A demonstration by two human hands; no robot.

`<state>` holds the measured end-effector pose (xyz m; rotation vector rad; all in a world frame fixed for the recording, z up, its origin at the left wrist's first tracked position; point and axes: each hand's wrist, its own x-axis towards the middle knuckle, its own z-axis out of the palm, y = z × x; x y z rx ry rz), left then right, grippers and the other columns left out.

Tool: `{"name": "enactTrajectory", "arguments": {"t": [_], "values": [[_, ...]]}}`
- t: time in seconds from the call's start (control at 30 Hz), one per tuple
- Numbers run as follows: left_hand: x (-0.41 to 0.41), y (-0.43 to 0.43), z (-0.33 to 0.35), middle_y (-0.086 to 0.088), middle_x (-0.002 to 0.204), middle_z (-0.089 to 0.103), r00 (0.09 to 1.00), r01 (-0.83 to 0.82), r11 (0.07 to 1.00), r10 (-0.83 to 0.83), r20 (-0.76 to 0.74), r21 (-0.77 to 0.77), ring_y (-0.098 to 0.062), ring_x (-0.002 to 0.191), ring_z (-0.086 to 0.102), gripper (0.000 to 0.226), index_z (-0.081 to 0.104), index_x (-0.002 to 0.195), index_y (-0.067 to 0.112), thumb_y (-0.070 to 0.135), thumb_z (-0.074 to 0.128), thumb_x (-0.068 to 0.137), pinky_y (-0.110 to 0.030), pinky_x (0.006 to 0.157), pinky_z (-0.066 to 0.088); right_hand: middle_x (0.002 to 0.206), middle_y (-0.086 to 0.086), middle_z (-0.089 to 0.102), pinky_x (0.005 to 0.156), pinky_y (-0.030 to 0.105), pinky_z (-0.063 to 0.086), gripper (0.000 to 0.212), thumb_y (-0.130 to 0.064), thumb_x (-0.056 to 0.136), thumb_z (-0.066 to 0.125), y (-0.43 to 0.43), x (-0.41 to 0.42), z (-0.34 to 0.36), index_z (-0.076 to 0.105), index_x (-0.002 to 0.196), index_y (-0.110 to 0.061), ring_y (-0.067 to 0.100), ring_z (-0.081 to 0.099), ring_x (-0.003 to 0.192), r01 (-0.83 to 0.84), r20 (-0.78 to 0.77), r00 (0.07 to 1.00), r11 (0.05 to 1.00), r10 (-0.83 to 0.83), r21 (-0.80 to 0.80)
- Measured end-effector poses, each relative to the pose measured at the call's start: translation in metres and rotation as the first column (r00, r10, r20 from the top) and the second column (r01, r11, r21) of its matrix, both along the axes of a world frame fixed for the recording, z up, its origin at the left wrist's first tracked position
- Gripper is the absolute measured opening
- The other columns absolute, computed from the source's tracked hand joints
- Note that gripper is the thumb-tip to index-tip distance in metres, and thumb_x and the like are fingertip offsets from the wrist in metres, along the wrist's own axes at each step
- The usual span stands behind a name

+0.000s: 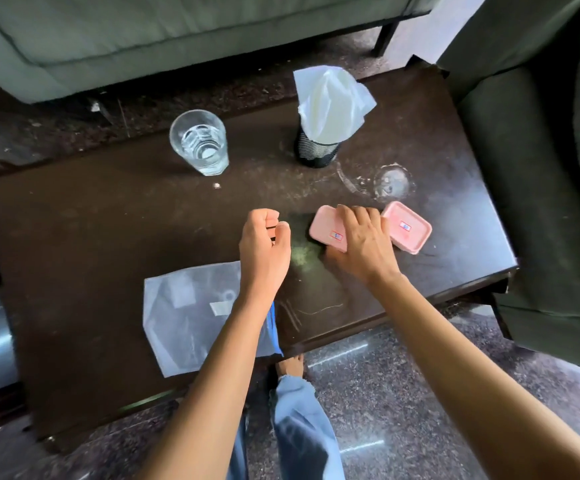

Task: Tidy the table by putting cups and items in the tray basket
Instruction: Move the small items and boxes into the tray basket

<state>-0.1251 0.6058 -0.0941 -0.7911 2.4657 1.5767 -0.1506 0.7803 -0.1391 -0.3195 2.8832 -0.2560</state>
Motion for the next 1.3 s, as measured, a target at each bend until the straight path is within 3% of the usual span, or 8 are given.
{"name": "enactTrajectory", "arguments": {"t": [0.07, 0.2, 0.47, 0.77, 0.93, 1.03, 1.13, 1.3], "values": [[0.002, -0.02, 0.004, 0.0, 0.107, 0.061, 0.999, -0.047, 0.999, 0.047, -0.016, 0.015, -0.01, 0.088, 0.057, 0.017, 0.055, 0.108, 0.011, 0.015, 0.05, 0.092, -0.004, 0.067, 0.039, 0.112, 0.016, 0.056, 0.086, 0.046, 0.038, 0.075, -0.04, 0.067, 0.072, -0.012, -0.006, 0.005, 0.049, 0.129, -0.006, 0.038, 0.048, 0.1, 0.017, -0.019, 1.0, 1.0, -0.017, 0.001], [0.008, -0.065, 0.014, 0.004, 0.106, 0.061, 0.987, -0.153, 0.988, 0.154, -0.043, 0.027, -0.008, 0.089, 0.057, 0.016, 0.056, 0.107, 0.013, 0.016, 0.051, 0.092, -0.011, 0.072, 0.041, 0.11, 0.019, 0.06, 0.086, 0.046, 0.041, 0.071, -0.032, 0.067, 0.077, -0.048, -0.012, 0.033, 0.052, 0.125, 0.001, 0.037, 0.049, 0.096, 0.01, -0.141, 0.989, 0.975, -0.042, -0.22], [0.037, -0.191, 0.034, -0.003, 0.108, 0.063, 0.906, -0.413, 0.91, 0.415, -0.084, 0.046, 0.001, 0.08, 0.056, 0.019, 0.057, 0.11, 0.009, 0.013, 0.053, 0.091, 0.0, 0.066, 0.039, 0.114, 0.016, 0.061, 0.092, 0.033, 0.034, 0.072, -0.04, 0.066, 0.063, -0.204, -0.032, 0.092, 0.054, 0.126, -0.001, 0.037, 0.052, 0.099, -0.323, -0.198, 0.943, 0.879, 0.268, -0.35], [0.105, -0.339, 0.047, -0.001, 0.104, 0.06, 0.763, -0.639, 0.769, 0.637, -0.106, 0.025, 0.004, 0.08, 0.055, 0.018, 0.057, 0.109, 0.008, 0.011, 0.053, 0.092, 0.0, 0.067, 0.039, 0.12, 0.015, 0.059, 0.097, 0.037, 0.04, 0.073, -0.032, 0.064, 0.07, -0.425, -0.028, 0.128, 0.054, 0.129, -0.002, 0.036, 0.052, 0.104, -0.61, -0.291, 0.792, 0.697, 0.536, -0.376], [0.142, -0.394, 0.047, 0.003, 0.103, 0.061, 0.672, -0.728, 0.68, 0.733, -0.106, 0.091, 0.001, 0.086, 0.057, 0.014, 0.054, 0.105, 0.014, 0.011, 0.051, 0.092, -0.006, 0.07, 0.042, 0.123, 0.013, 0.059, 0.103, 0.034, 0.038, 0.071, -0.029, 0.066, 0.068, -0.532, -0.01, 0.141, 0.054, 0.131, -0.004, 0.033, 0.05, 0.111, -0.797, -0.324, 0.589, 0.464, 0.74, -0.387], [0.161, -0.416, 0.04, -0.001, 0.104, 0.063, 0.634, -0.758, 0.641, 0.767, -0.095, 0.12, -0.003, 0.087, 0.058, 0.014, 0.054, 0.103, 0.011, 0.01, 0.05, 0.09, -0.014, 0.075, 0.042, 0.126, 0.011, 0.058, 0.104, 0.038, 0.039, 0.071, -0.03, 0.066, 0.067, -0.598, 0.01, 0.146, 0.054, 0.132, -0.008, 0.033, 0.05, 0.114, -0.892, -0.294, 0.386, 0.272, 0.874, -0.361], [0.172, -0.43, 0.035, 0.0, 0.101, 0.061, 0.624, -0.77, 0.629, 0.777, -0.077, 0.11, 0.005, 0.083, 0.056, 0.013, 0.055, 0.103, 0.01, 0.01, 0.051, 0.091, -0.002, 0.069, 0.039, 0.127, 0.008, 0.058, 0.104, 0.038, 0.038, 0.07, -0.024, 0.066, 0.066, -0.653, 0.028, 0.146, 0.053, 0.133, -0.011, 0.031, 0.049, 0.116, -0.957, -0.244, 0.156, 0.086, 0.957, -0.275], [0.186, -0.442, 0.027, 0.01, 0.098, 0.061, 0.631, -0.759, 0.634, 0.773, -0.075, 0.152, 0.014, 0.08, 0.055, 0.012, 0.057, 0.1, 0.01, 0.007, 0.05, 0.091, -0.001, 0.07, 0.039, 0.125, 0.003, 0.057, 0.102, 0.037, 0.039, 0.072, -0.016, 0.064, 0.073, -0.715, 0.05, 0.134, 0.052, 0.132, -0.021, 0.025, 0.047, 0.118, -0.98, -0.048, -0.073, -0.081, 0.996, -0.184]]}}
